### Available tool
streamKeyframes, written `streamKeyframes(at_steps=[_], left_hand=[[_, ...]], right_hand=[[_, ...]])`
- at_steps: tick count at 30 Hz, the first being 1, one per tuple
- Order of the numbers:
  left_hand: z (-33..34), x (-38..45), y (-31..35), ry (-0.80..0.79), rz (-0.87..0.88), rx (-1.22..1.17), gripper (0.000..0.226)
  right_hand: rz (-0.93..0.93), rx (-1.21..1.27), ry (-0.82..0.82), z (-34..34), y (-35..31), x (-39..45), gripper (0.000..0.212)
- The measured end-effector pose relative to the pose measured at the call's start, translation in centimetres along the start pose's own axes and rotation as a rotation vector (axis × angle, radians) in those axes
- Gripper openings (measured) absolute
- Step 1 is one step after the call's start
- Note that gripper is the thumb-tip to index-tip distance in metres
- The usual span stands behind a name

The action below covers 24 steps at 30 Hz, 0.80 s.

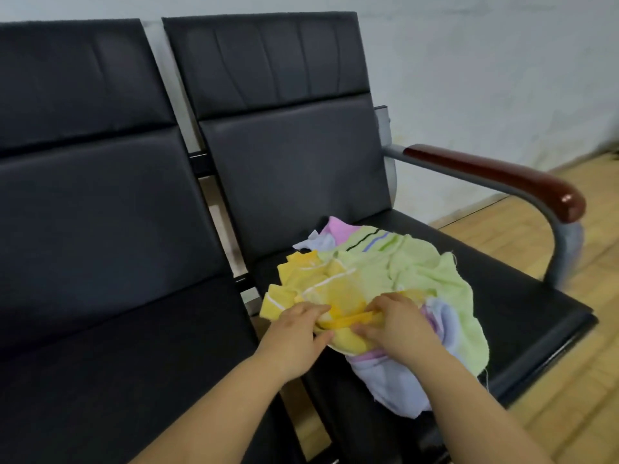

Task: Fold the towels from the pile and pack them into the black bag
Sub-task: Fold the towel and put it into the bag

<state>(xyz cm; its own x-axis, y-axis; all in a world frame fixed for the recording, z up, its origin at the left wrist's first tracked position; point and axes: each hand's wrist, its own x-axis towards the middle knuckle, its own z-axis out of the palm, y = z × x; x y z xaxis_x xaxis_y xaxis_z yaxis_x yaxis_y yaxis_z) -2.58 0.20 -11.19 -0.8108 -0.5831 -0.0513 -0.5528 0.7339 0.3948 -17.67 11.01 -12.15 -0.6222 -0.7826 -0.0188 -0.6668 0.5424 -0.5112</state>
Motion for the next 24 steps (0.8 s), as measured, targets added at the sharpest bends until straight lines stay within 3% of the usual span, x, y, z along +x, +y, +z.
streamKeyframes(at_steps=[3, 6, 10, 12, 15, 17, 19, 21, 24], left_hand=[[1.0, 1.0, -0.1, 0.008, -0.042, -0.050, 0.033], [1.0, 2.0, -0.2, 0.060, -0.086, -0.252, 0.008], [-0.9, 3.0, 0.9, 0.123, -0.119, -0.616, 0.016], [-2.4, 3.4, 1.7, 0.191, -0.155, -0.683, 0.017], [-4.8, 4.3, 2.7, 0.289, -0.259, -0.914, 0.024], [-6.5, 4.3, 3.3, 0.332, -0.334, -1.197, 0.026], [-7.8, 3.9, 3.6, 0.338, -0.368, -1.445, 0.031], [-8.7, 3.0, 3.9, 0.285, -0.378, -1.535, 0.032], [-8.8, 1.7, 3.8, 0.265, -0.433, -1.388, 0.031]], right_hand=[[-0.003, 0.055, -0.022, 0.0, 0.4, 0.8, 0.032], [-0.048, 0.128, 0.068, -0.3, 0.5, 1.0, 0.028], [-0.114, 0.398, 0.291, -0.9, -0.3, 0.9, 0.024], [-0.123, 0.548, 0.397, -1.2, -0.9, 0.8, 0.020], [-0.010, 0.711, 0.449, -1.3, -1.8, 0.6, 0.049], [0.121, 0.806, 0.416, -1.5, -2.6, 0.4, 0.071], [0.262, 1.010, 0.313, -1.7, -3.8, 0.3, 0.078], [0.315, 1.436, 0.114, -2.0, -5.1, 0.3, 0.065], [0.256, 1.907, -0.175, -2.0, -6.6, 0.8, 0.042]])
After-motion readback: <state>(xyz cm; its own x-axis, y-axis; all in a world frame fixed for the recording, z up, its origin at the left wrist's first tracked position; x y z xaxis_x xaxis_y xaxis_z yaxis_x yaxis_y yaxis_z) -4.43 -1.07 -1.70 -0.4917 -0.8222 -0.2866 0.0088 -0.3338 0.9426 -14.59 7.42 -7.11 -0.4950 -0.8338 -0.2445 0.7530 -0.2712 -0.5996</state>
